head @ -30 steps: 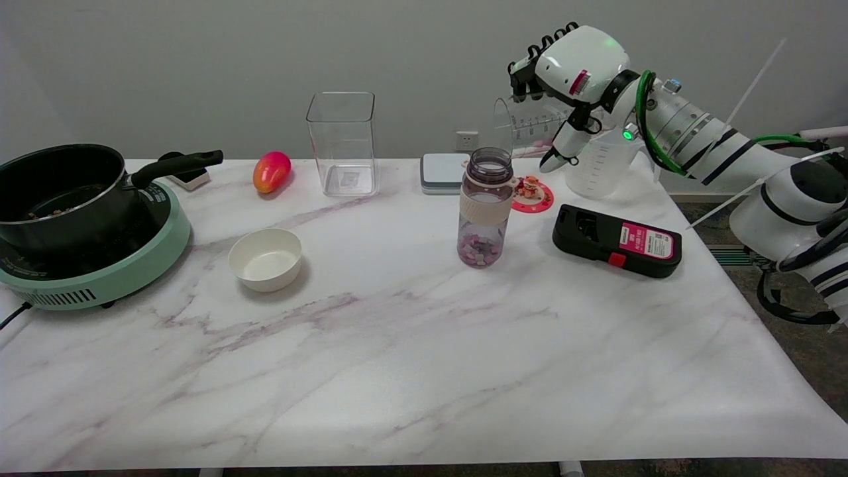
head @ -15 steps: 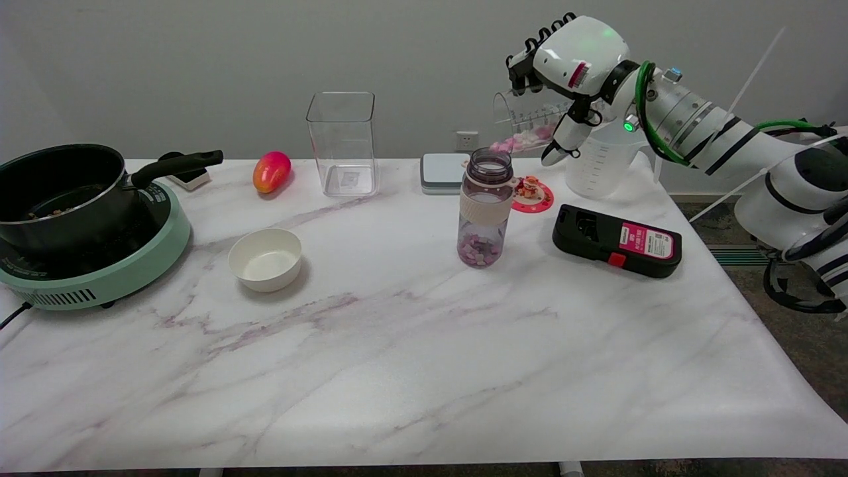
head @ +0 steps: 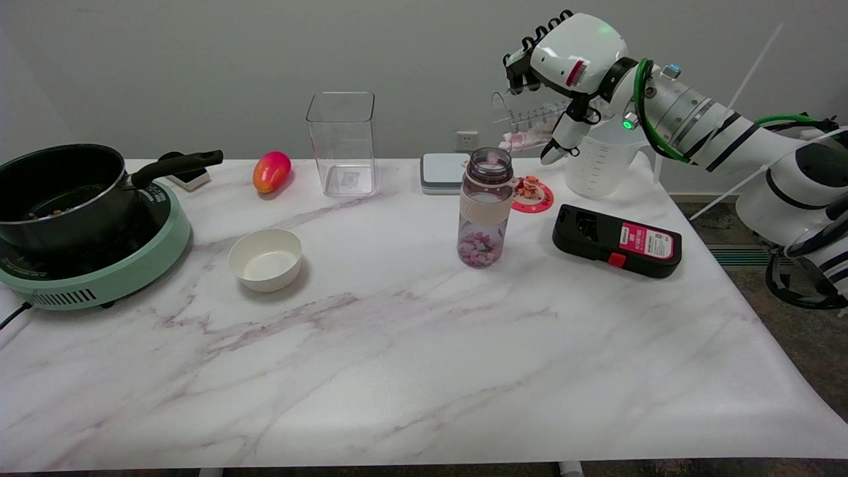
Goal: Pour the contents of the measuring cup into the bottle.
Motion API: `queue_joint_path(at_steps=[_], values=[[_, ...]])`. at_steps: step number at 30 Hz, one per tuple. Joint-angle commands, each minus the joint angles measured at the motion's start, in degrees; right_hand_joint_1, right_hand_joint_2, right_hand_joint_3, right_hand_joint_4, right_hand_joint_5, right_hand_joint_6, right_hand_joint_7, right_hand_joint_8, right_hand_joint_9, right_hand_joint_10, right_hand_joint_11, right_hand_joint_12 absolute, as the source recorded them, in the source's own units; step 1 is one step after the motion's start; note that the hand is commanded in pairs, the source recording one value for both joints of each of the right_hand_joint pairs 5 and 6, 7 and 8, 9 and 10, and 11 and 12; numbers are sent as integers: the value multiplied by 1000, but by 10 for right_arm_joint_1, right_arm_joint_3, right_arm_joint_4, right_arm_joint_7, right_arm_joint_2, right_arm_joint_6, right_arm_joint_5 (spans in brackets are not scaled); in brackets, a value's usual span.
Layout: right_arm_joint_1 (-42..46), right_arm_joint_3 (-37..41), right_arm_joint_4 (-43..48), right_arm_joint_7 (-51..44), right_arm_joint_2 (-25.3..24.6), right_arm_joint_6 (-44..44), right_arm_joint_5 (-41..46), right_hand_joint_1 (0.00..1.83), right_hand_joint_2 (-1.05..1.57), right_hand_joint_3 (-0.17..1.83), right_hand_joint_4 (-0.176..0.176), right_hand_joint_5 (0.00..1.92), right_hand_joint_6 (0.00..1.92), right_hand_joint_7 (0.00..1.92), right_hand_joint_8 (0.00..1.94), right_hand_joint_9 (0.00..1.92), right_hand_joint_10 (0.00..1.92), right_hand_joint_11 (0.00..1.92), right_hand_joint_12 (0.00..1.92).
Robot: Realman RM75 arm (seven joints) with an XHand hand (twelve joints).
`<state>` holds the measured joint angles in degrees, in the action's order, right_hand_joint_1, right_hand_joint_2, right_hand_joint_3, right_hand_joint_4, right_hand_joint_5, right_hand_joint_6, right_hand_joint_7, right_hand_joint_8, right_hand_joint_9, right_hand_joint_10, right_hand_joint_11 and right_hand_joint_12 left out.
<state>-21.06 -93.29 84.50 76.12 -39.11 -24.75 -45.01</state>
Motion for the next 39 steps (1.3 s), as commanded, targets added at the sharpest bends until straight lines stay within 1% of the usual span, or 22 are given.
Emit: queue_joint_path(at_steps=[1, 12, 20, 39], values=[[-3, -5, 3, 5, 4, -1, -5, 1398, 1411, 446, 0, 1920, 1920, 1920, 1920, 1844, 1844, 1604, 1604], [-9, -5, 6, 12, 12, -7, -20, 1400, 1409, 448, 0, 1920, 1920, 1920, 1920, 1844, 1844, 1596, 1596], [-10, -5, 11, 28, 12, -8, -39, 1403, 1406, 452, 0, 1920, 1920, 1920, 1920, 1844, 1844, 1593, 1593], [-20, -5, 9, 33, 12, -21, -58, 1406, 1403, 458, 0, 1920, 1920, 1920, 1920, 1844, 1844, 1597, 1597]])
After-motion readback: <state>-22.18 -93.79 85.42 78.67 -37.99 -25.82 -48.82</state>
